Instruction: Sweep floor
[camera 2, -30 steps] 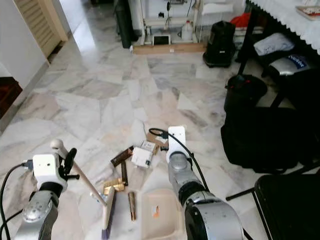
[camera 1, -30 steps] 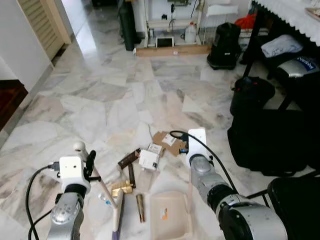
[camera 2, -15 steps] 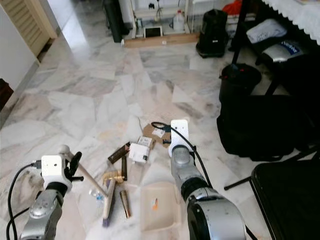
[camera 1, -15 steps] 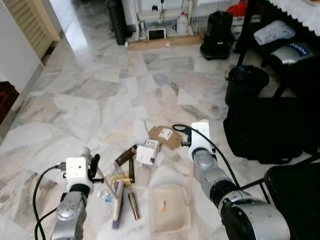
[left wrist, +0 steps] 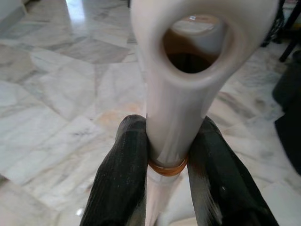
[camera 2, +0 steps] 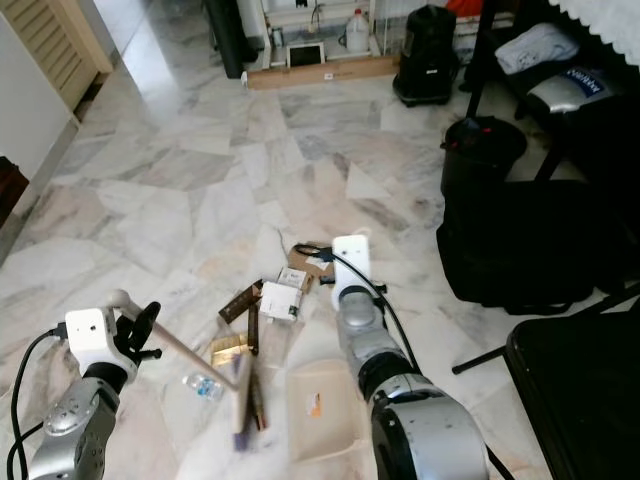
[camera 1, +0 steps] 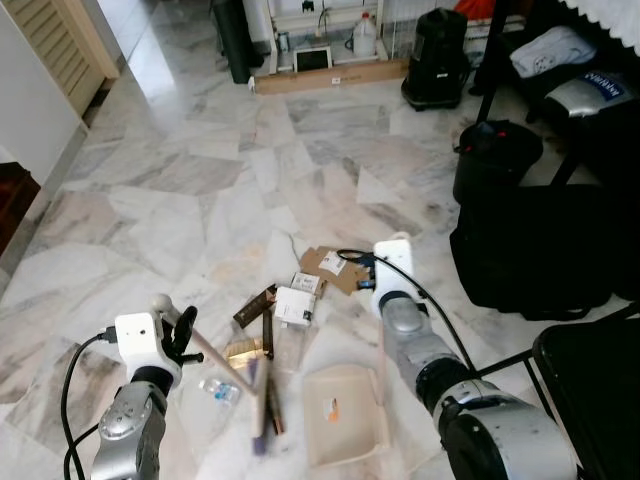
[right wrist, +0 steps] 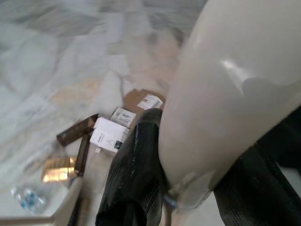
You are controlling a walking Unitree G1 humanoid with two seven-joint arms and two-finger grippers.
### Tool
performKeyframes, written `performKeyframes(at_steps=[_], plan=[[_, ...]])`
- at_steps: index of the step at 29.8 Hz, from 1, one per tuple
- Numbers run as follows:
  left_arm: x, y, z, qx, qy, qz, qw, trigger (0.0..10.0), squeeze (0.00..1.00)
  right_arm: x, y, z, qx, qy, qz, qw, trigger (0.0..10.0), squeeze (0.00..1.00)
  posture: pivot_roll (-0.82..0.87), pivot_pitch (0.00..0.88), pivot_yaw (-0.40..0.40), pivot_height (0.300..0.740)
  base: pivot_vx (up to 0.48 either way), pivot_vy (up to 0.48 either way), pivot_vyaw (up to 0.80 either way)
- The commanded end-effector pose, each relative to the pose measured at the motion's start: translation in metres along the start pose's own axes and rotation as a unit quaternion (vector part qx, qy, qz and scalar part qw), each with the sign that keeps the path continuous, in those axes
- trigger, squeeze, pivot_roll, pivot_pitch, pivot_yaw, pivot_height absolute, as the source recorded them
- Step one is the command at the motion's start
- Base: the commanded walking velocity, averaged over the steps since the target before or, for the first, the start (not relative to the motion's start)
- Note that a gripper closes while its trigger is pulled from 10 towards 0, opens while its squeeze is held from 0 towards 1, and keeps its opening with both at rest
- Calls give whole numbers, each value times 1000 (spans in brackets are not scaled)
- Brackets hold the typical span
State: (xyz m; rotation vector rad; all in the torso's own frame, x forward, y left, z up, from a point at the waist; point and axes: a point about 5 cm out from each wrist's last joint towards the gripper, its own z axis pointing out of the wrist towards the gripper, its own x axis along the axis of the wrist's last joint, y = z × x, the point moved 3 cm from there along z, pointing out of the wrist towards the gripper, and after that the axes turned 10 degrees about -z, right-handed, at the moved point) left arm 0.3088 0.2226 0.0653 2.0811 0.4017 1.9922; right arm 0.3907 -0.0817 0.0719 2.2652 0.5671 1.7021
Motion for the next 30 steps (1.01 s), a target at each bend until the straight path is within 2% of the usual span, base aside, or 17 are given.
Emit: performKeyframes(at_steps=[1,2,9,11,12,16,22,27,30], plan=[[8,6,3,-15,5,-14,1000,10000,0,-5,-19,-6,35,21,-104,994,10000,0,-13,173,121,740,0,0,0],[8,7,2,-16,4,-13,1000,10000,0,-4,-21,-6,37,25,-110,993,10000,0,-11,172,121,740,0,0,0],[4,9,-2,-25,-15,-17,999,10000,0,-10,-22,-7,36,1,-67,997,10000,0,12,171,111,740,0,0,0],[4,14,-4,-41,-23,-26,999,10000,0,-11,-22,-7,37,0,-71,997,10000,0,14,170,109,740,0,0,0],[4,19,-6,-54,-27,-44,997,10000,0,-11,-22,-7,34,-3,-66,997,10000,0,18,169,108,740,0,0,0],[5,24,-8,-64,-29,-62,996,10000,0,-11,-22,-6,33,-5,-62,998,10000,0,23,167,108,740,0,0,0],[17,35,-16,-87,-21,-94,992,10000,0,-15,-22,-7,30,-20,-48,998,10000,0,40,153,114,740,0,0,0],[25,35,-23,-87,-17,-75,993,10000,0,-17,-22,-7,27,-28,-28,999,10000,0,54,137,120,740,0,0,0],[37,33,-25,-74,12,-62,995,10000,0,-19,-21,-7,25,-39,3,999,10000,0,63,121,124,740,0,0,0]])
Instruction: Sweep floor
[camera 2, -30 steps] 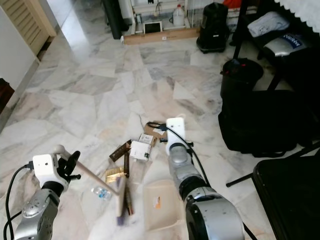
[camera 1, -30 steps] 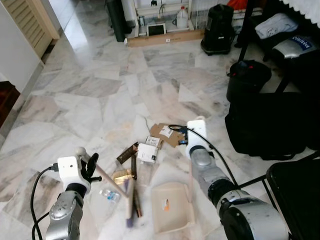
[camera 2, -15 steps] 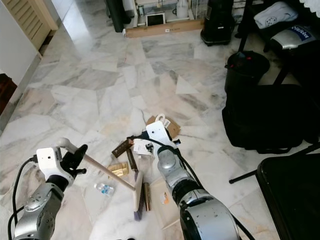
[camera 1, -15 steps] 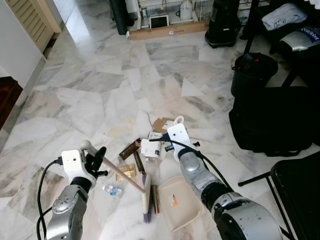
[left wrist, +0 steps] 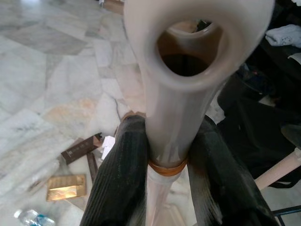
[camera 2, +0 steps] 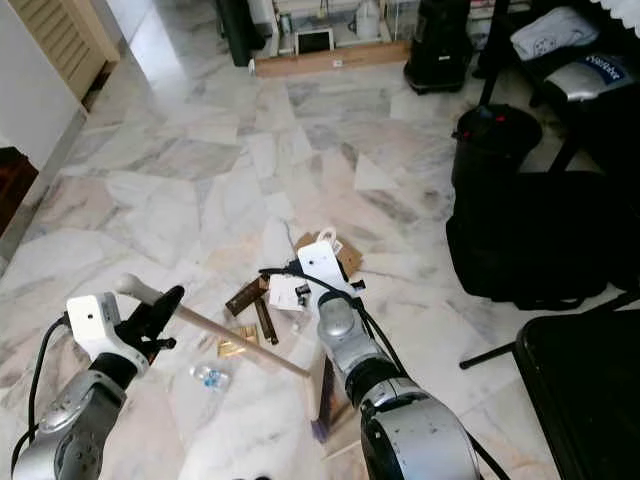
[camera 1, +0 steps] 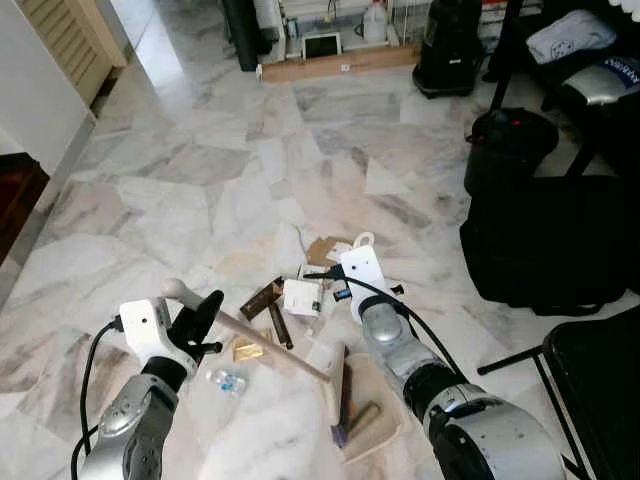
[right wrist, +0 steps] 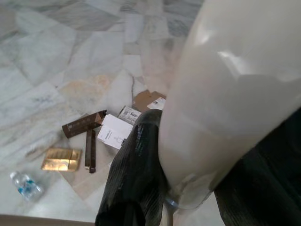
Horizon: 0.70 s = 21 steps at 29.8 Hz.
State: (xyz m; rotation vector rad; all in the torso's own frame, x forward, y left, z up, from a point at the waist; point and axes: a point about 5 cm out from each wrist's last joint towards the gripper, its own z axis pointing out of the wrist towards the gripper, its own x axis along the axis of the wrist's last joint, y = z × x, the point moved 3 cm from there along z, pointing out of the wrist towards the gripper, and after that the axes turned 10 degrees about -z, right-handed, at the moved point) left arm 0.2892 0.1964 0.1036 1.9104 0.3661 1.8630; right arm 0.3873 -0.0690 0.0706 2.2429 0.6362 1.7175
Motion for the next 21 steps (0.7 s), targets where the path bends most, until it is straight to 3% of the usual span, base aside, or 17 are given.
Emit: performKeyframes(at_steps=[1,6,7,8,10,15,21], plan=[[22,-1,-5,13,41,19,999,10000,0,-23,-9,-5,11,-59,50,997,10000,0,64,116,125,740,0,0,0],[43,2,-11,28,95,26,995,10000,0,-23,-7,-4,7,-69,89,994,10000,0,65,92,130,740,0,0,0],[58,4,-16,43,134,56,988,10000,0,-20,-3,-3,3,-66,104,992,10000,0,70,80,127,740,0,0,0],[58,4,-16,43,134,56,988,10000,0,-20,-3,-3,3,-66,104,992,10000,0,70,80,127,740,0,0,0],[76,10,-24,58,177,103,977,10000,0,-17,1,-1,-3,-61,124,990,10000,0,81,62,121,740,0,0,0],[93,18,-37,69,214,145,963,10000,0,-14,9,1,-13,-57,136,989,10000,0,94,31,107,740,0,0,0],[99,19,-44,85,227,170,955,10000,0,-8,19,4,-22,-44,139,989,10000,0,84,4,95,740,0,0,0]])
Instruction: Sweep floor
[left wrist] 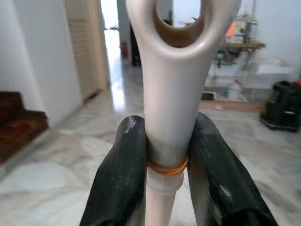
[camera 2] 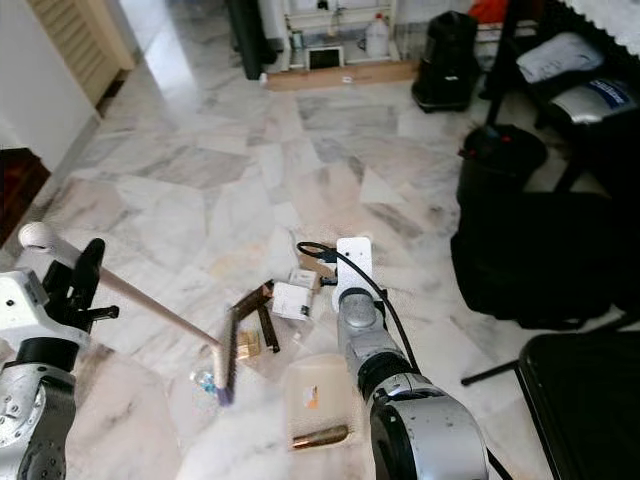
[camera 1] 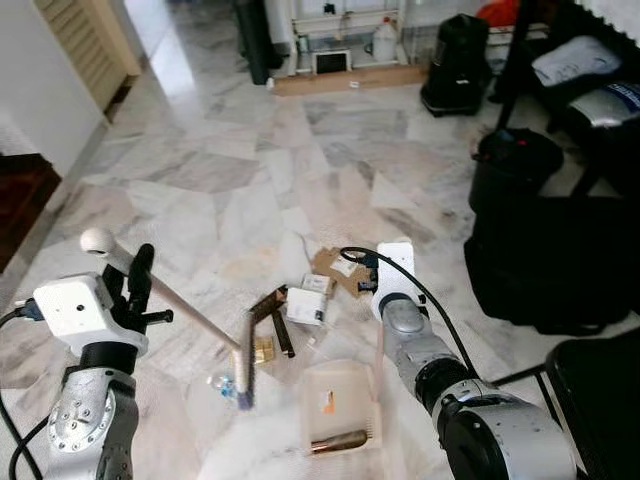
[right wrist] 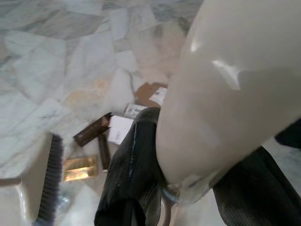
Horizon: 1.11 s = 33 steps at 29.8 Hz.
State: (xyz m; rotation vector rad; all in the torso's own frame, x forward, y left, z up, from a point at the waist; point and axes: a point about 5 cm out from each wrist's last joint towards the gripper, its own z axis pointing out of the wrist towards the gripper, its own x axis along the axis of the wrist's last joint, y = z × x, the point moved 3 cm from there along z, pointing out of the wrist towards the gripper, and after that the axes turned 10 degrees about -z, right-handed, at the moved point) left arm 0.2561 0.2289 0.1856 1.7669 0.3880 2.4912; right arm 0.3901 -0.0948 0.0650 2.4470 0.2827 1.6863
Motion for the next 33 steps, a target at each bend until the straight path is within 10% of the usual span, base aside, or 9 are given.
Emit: performKeyframes(at_steps=[1,14,33], plan=[[14,-3,-5,5,31,31,999,10000,0,12,-2,1,7,18,11,1000,10000,0,79,0,94,740,0,0,0],[-17,-27,-31,48,-20,121,991,10000,0,47,-6,1,29,91,57,994,10000,0,32,0,73,740,0,0,0],[-66,-1,-20,18,-48,71,996,10000,0,42,6,-4,44,146,24,988,10000,0,-65,0,54,740,0,0,0]])
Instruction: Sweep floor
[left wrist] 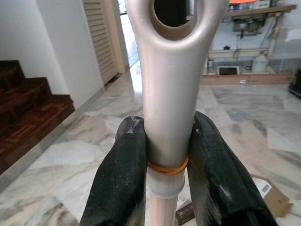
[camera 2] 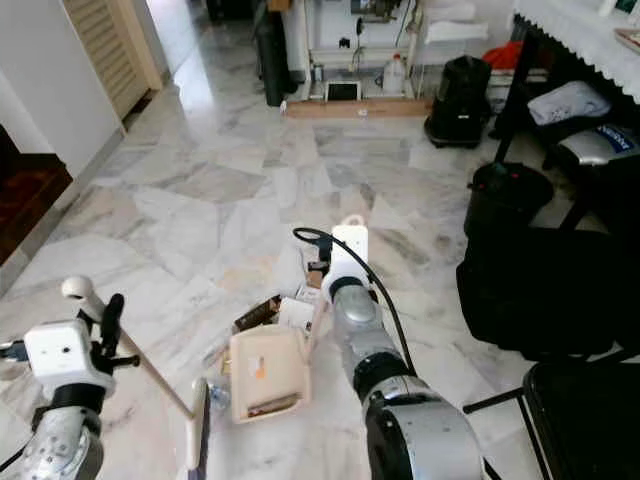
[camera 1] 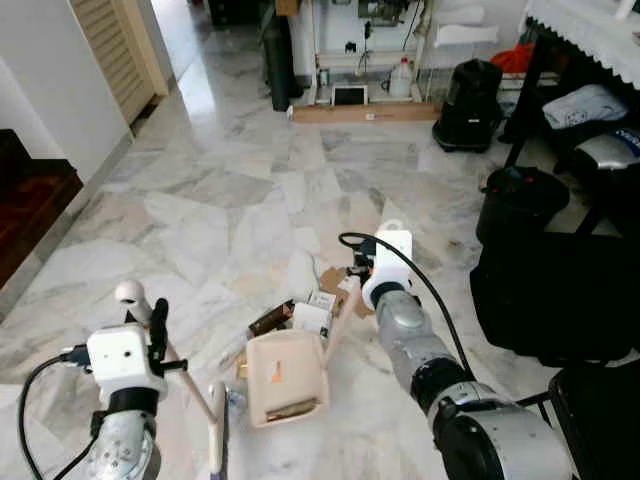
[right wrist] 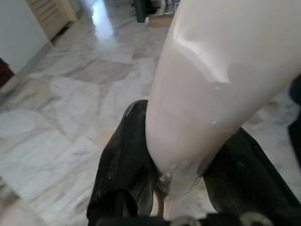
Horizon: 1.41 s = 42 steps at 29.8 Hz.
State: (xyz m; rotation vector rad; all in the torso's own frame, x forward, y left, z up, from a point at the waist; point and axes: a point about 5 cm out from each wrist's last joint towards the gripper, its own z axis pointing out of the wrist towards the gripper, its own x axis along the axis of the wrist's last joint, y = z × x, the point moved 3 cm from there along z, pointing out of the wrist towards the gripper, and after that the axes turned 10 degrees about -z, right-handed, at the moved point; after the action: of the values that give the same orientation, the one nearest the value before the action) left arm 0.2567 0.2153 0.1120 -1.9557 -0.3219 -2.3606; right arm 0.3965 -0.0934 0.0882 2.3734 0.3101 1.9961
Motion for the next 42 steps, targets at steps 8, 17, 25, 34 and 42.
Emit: performKeyframes(at_steps=[8,17,25,34,42], plan=[[0,16,8,-43,18,18,999,10000,0,14,20,-2,-8,53,-65,996,10000,0,-79,0,58,740,0,0,0],[9,-5,0,-1,37,35,999,10000,0,18,30,-13,1,104,-69,992,10000,0,-84,0,47,740,0,0,0],[8,4,-4,-15,35,42,998,10000,0,15,20,-33,1,137,-64,989,10000,0,-93,0,72,740,0,0,0],[12,8,-17,-16,36,54,998,10000,0,7,31,-43,-15,126,-71,989,10000,0,-87,0,80,740,0,0,0],[15,1,-29,6,35,64,997,10000,0,9,30,-48,14,129,-88,988,10000,0,-86,0,58,740,0,0,0]])
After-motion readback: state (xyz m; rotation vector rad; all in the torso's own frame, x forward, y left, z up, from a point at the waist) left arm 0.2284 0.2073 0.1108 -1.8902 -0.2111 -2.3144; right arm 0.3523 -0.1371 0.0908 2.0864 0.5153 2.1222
